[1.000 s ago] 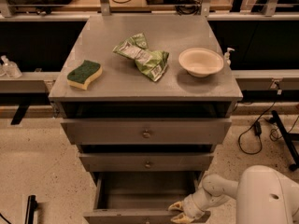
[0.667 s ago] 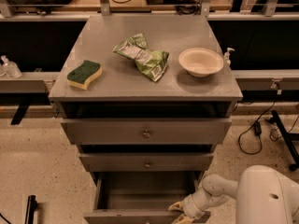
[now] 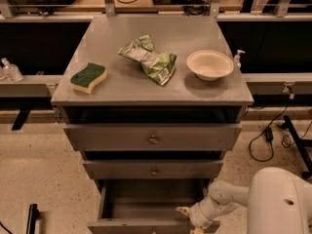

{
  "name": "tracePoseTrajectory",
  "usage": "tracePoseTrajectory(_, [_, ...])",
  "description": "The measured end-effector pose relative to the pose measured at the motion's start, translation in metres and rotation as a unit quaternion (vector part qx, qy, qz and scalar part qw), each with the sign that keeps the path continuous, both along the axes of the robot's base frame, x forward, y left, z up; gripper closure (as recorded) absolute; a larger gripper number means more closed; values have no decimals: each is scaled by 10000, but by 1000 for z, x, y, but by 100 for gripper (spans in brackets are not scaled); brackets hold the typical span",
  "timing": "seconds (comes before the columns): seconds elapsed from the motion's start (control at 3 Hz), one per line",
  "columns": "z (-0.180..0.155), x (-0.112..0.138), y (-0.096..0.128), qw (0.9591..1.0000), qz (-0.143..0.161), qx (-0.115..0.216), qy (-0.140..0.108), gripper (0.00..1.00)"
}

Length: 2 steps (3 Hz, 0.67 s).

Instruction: Open bottom drawer

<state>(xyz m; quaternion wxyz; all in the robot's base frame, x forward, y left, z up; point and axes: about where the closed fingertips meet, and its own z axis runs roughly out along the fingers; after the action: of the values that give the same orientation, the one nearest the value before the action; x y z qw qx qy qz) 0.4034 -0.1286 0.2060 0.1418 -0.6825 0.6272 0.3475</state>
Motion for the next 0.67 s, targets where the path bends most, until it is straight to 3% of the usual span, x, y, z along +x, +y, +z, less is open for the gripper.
tracePoseTrajectory(0.33, [25,10,-4,9987,-58,-336,-391,0])
tracePoseTrajectory(0.67, [52,33,-13,9937,-75,-546,-978,0])
